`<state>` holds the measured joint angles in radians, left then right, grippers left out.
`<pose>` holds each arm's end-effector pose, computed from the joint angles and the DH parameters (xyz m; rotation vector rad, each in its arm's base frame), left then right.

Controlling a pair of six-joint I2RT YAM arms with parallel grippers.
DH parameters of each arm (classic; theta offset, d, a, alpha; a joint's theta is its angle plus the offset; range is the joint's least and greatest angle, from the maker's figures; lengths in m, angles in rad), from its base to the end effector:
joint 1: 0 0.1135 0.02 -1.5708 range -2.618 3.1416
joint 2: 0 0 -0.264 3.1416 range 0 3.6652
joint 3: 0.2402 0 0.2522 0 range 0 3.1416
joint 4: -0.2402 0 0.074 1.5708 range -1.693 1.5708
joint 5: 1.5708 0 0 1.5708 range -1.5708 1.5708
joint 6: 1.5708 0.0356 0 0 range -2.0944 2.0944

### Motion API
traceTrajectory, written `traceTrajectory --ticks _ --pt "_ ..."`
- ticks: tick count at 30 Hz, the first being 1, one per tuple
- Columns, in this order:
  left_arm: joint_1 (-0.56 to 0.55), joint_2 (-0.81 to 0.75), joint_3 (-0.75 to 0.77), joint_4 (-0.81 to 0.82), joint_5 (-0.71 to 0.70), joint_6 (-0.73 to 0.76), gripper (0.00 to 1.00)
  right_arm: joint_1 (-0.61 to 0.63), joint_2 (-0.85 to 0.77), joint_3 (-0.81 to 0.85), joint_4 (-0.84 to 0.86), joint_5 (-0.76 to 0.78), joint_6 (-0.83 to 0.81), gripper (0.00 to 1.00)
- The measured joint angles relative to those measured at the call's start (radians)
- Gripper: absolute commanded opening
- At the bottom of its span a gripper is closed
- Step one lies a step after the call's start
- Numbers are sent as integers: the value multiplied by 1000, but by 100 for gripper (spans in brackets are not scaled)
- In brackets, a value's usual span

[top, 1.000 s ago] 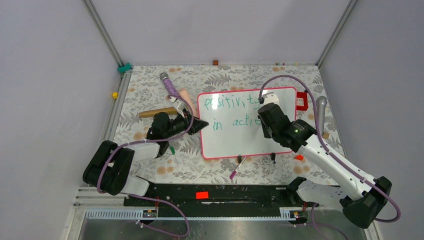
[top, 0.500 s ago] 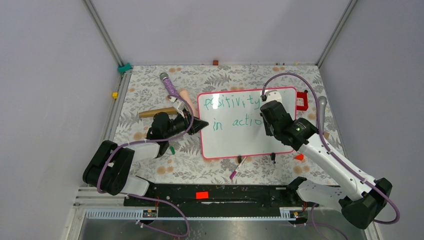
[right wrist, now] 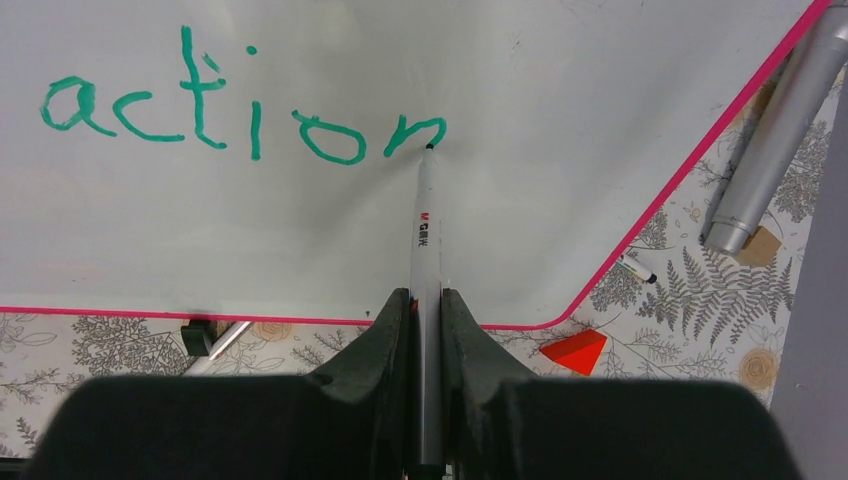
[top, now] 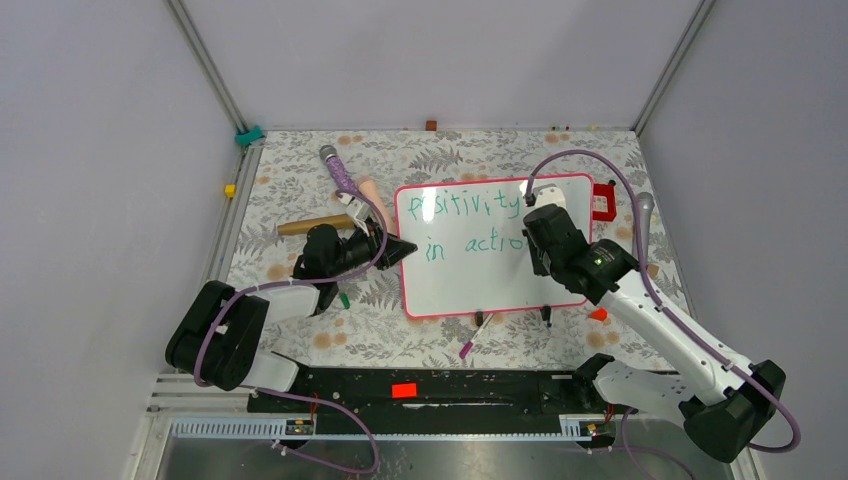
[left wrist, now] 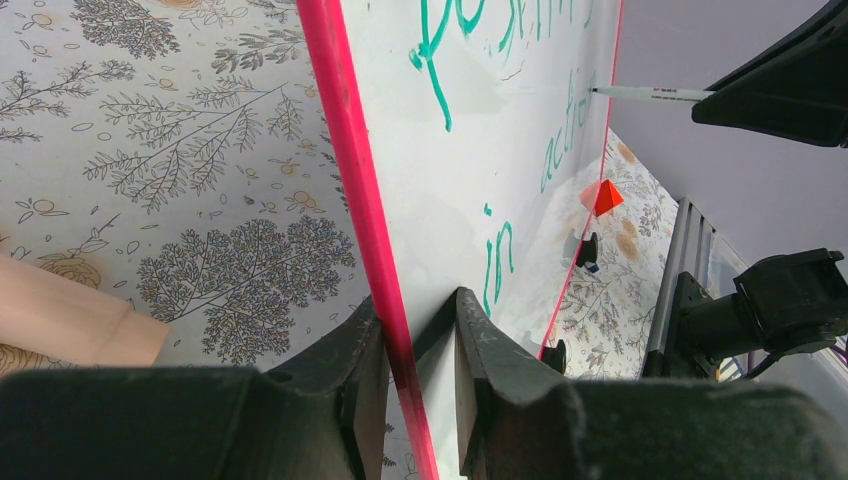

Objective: Write a sentence on the whiteboard

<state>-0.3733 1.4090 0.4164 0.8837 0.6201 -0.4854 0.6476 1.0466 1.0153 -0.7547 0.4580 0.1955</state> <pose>0.2382 -0.1155 0.1905 0.3986 1.7523 -1.1478 0.1765 0.1138 0.3194 -0.2927 2.2411 -0.0975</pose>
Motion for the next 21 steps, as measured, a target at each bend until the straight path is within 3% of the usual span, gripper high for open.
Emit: traceTrajectory --ticks 21 --pt "-1 0 0 0 0 0 0 -1 -109 -3 -53 5 7 0"
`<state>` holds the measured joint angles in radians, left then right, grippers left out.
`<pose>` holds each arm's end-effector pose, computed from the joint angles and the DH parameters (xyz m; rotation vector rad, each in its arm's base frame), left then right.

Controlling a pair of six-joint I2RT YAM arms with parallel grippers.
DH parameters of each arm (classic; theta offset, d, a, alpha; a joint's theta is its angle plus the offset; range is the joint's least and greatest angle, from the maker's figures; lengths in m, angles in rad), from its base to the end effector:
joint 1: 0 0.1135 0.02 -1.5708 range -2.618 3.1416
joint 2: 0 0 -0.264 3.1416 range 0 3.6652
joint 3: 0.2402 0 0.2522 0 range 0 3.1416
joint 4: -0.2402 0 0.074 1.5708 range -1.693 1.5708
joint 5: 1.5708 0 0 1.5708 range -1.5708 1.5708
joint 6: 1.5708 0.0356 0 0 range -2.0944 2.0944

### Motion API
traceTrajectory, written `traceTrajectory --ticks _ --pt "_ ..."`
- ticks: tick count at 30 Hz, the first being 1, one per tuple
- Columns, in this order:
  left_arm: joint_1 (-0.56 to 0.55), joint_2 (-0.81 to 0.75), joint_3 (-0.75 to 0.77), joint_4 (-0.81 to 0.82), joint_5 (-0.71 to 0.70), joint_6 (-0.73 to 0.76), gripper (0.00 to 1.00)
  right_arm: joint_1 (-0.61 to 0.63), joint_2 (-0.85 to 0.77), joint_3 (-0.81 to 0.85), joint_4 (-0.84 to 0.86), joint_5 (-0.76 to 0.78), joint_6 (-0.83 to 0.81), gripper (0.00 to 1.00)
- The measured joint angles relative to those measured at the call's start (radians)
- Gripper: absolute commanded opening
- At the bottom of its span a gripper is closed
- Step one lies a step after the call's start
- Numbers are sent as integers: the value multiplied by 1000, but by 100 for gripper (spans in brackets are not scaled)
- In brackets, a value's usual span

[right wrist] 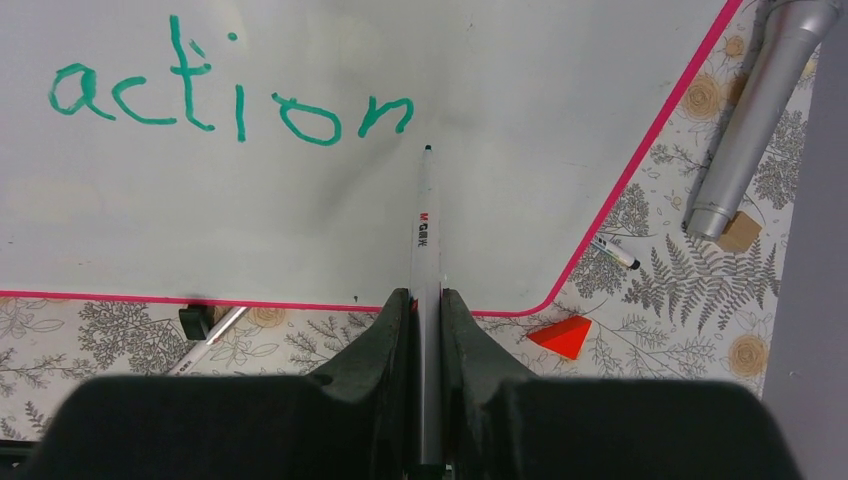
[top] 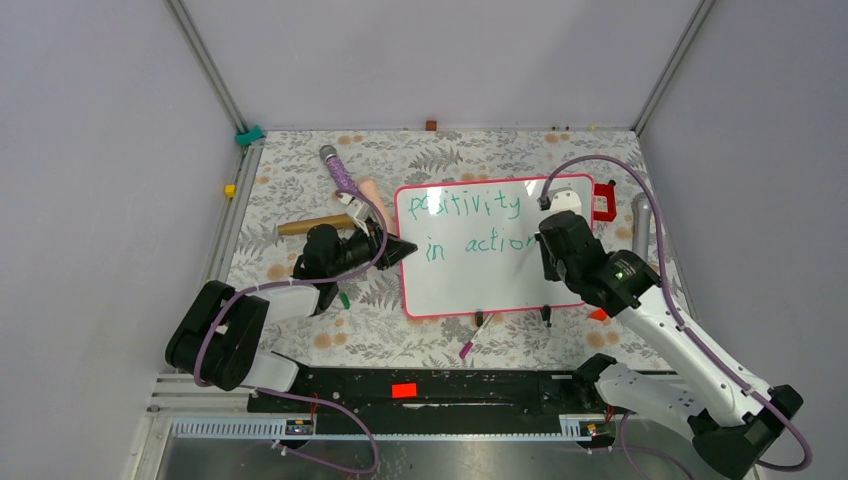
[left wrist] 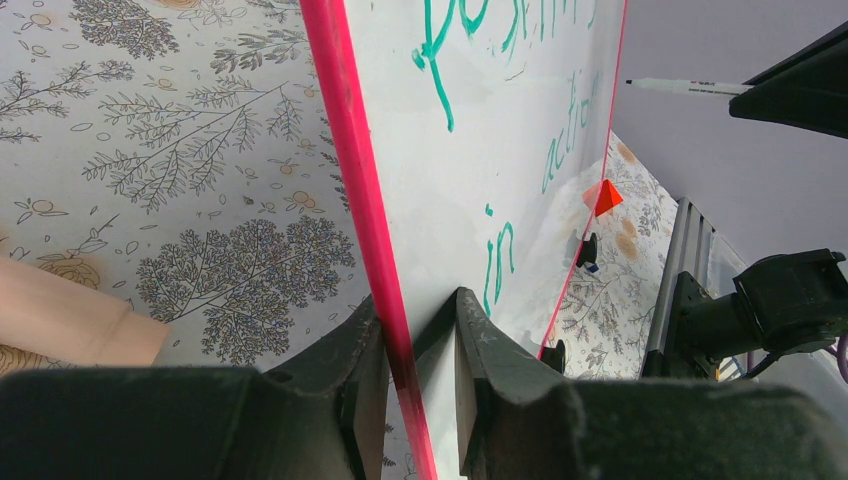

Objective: Write a sentence on the whiteboard

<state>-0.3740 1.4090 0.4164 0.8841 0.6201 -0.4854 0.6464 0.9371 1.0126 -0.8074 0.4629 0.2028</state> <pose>0.2382 -0.1157 0.1905 0.3994 1.7519 -1.1483 0.1550 0.0970 0.3338 -0.2585 2.1974 -0.0683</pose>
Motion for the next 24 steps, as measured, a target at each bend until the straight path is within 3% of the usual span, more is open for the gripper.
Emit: traceTrajectory --ticks 21,24 --pt "0 0 0 0 0 0 0 -39 89 -1 8 58 -3 0" --pt "0 0 0 0 0 0 10 -41 51 -1 6 41 -4 0"
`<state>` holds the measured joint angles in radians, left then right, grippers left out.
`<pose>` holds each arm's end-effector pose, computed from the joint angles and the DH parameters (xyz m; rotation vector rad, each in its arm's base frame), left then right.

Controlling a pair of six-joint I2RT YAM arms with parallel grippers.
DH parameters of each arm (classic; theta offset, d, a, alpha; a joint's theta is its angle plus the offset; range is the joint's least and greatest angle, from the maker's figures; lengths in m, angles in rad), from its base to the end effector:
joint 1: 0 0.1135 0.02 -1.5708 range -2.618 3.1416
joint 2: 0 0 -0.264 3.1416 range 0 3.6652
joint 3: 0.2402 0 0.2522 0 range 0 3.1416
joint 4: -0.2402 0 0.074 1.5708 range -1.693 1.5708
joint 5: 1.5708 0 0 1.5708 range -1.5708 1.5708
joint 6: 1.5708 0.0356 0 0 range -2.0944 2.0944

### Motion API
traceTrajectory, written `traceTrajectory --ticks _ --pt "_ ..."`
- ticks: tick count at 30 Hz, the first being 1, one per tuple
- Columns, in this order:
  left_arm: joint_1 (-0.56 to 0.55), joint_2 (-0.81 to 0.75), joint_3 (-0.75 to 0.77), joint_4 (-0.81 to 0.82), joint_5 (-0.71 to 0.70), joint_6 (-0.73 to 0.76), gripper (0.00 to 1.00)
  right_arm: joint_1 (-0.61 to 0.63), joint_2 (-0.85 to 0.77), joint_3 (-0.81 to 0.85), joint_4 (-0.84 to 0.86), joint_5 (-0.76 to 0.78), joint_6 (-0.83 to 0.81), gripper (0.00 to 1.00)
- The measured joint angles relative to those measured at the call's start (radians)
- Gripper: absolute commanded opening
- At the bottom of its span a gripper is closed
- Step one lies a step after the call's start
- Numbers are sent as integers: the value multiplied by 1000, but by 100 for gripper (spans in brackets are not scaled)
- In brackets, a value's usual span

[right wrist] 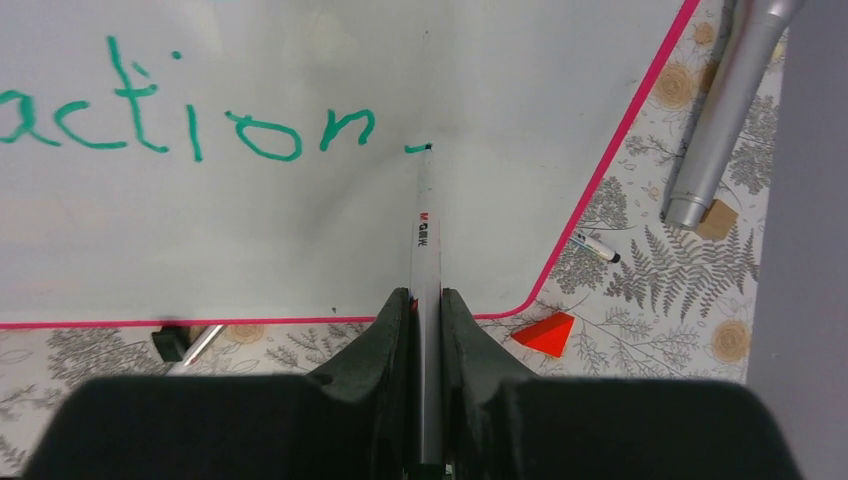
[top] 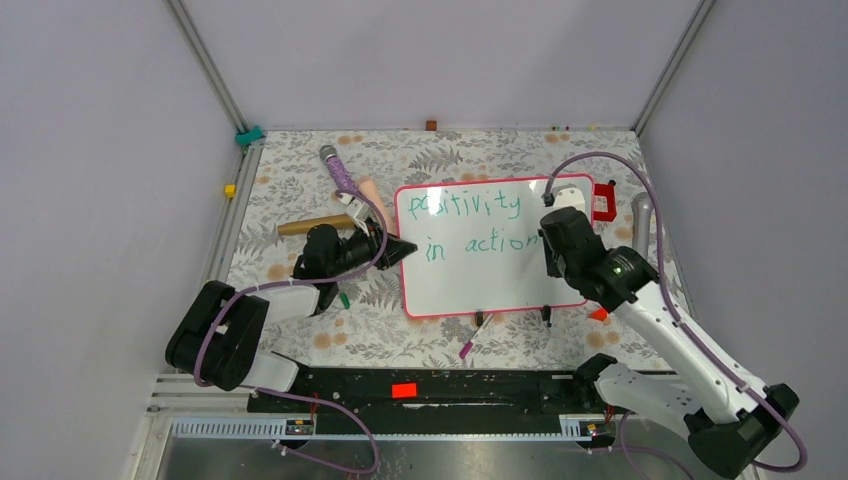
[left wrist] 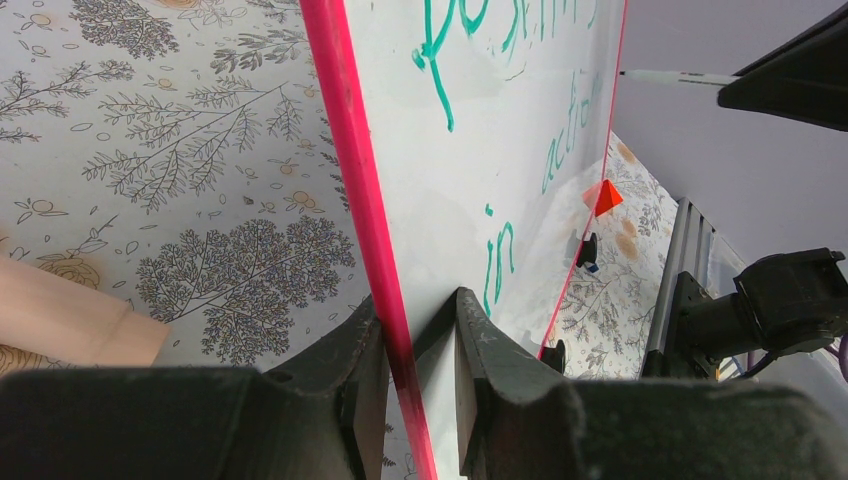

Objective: Write a sentence on the whiteboard

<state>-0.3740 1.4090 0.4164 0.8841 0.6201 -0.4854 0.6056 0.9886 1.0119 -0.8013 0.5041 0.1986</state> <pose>0.2382 -0.1157 0.1905 0.3994 1.7519 -1.1483 0.1687 0.0959 0.3259 -0.2147 2.2272 -0.1628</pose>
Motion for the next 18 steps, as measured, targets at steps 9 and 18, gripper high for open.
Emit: traceTrajectory --ticks 9,18 --pt "1 -91 -54 -72 -171 85 86 -2 -178 45 -2 -108 -1 0" --pt "3 -740 -73 -595 -714 -66 98 -3 -309 83 -1 -188 4 0"
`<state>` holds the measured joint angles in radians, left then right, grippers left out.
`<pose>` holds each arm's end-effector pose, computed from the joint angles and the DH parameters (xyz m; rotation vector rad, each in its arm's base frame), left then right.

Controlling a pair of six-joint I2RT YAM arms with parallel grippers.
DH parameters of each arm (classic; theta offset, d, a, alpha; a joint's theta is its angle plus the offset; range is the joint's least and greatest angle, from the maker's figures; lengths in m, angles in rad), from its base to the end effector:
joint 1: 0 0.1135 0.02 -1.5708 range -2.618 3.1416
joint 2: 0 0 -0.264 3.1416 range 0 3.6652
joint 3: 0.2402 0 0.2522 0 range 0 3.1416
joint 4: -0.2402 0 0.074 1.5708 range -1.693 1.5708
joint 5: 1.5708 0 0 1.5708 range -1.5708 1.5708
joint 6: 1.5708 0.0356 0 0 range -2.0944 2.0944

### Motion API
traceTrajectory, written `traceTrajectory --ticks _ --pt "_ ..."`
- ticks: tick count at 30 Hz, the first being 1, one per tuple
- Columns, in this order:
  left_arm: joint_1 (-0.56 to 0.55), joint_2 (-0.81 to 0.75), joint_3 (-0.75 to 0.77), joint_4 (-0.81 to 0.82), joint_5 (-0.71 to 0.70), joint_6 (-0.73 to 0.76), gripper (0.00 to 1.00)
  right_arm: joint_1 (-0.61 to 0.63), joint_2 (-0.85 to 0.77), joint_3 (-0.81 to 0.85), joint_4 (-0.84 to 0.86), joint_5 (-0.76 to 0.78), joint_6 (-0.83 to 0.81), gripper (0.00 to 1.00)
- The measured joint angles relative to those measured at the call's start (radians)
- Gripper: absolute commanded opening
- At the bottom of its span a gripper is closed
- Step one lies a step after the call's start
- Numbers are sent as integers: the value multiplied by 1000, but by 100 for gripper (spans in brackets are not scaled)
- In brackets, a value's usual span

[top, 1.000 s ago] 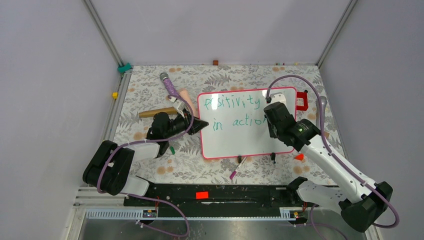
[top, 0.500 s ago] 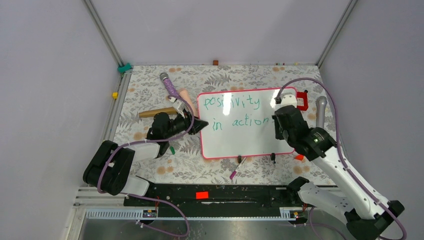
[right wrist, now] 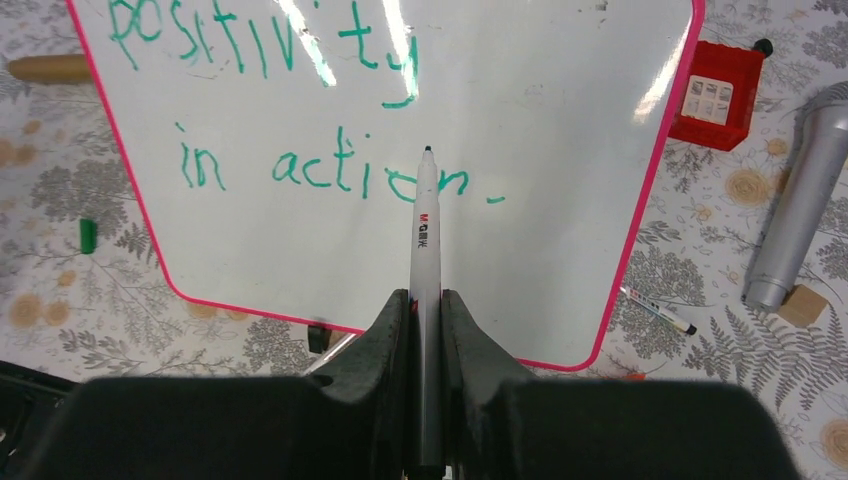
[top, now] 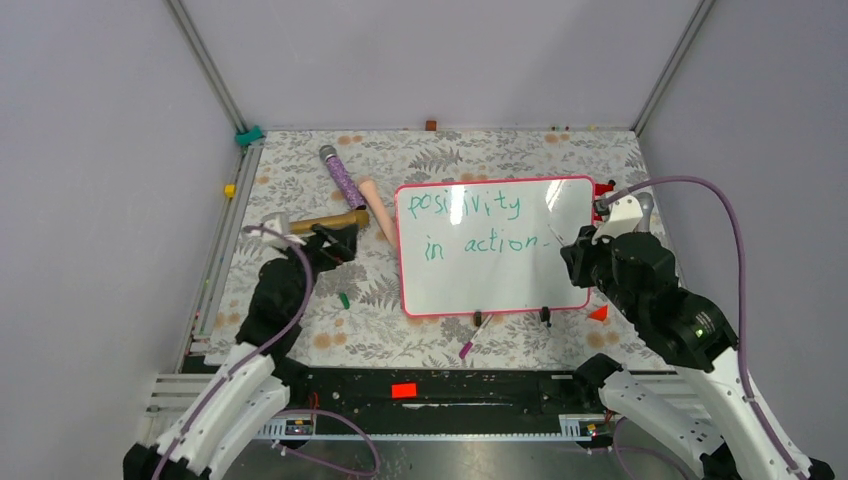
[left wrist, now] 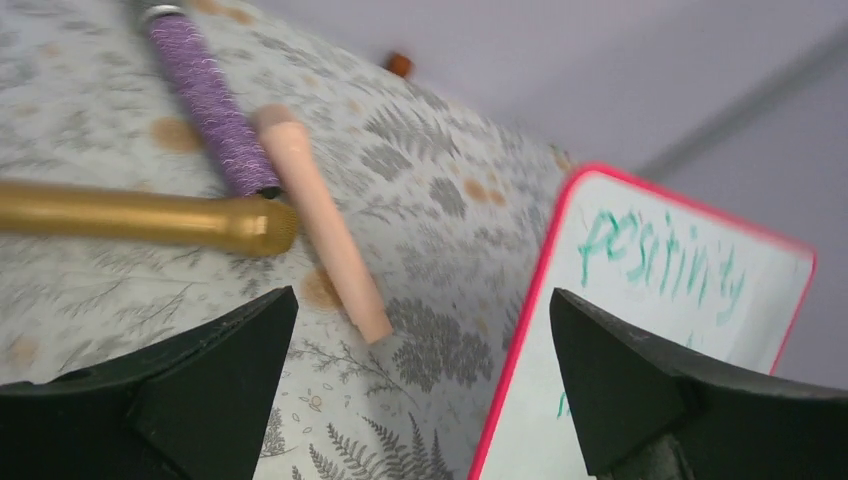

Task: Write a sentence on the whiteboard
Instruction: Write a sentence on the whiteboard, then close the whiteboard marker at the center of the board.

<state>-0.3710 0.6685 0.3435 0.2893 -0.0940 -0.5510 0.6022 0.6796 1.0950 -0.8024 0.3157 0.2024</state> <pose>0.1629 -0.0598 0.2519 -0.2218 1.6287 -0.6357 0.1006 0.0557 0.3925 -0.1811 1.9359 0.2257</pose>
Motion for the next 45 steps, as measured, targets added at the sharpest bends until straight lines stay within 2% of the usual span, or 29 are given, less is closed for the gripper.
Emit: traceTrajectory --ticks 1,4,7,9,12,16,18,22,26,30,38,43,45 --pt "0 -51 0 -61 -55 -45 93 0 -12 1 0 -8 2 0" --pt "5 -200 -30 -229 -208 -219 91 0 -40 3 3 -34 14 0" --pt "9 -216 -37 -407 -260 -314 82 0 -46 10 1 -57 27 0" --pt "9 -115 35 -594 -300 -366 74 0 -47 13 -2 -74 34 0" --pt "9 109 198 -817 -362 -419 72 0 -64 13 -7 -84 45 0" --pt "9 351 347 -959 -401 -459 67 0 -98 13 -18 -100 57 0" --pt "9 415 352 -978 -397 -463 61 0 -104 13 -22 -101 61 0" --pt "8 507 352 -1010 -375 -466 62 0 -106 13 -28 -101 66 0" --pt "4 531 351 -1028 -340 -459 63 0 -113 11 -31 -101 67 0" --pt "0 531 333 -985 -279 -427 53 0 -115 0 -31 -102 68 0" --pt "-6 619 320 -912 -203 -399 52 0 -120 -14 -31 -119 68 0" --pt "-16 673 320 -893 -193 -422 34 0 -136 -23 -28 -121 74 0" --pt "-25 680 317 -892 -201 -436 20 0 -137 -28 -23 -128 77 0"
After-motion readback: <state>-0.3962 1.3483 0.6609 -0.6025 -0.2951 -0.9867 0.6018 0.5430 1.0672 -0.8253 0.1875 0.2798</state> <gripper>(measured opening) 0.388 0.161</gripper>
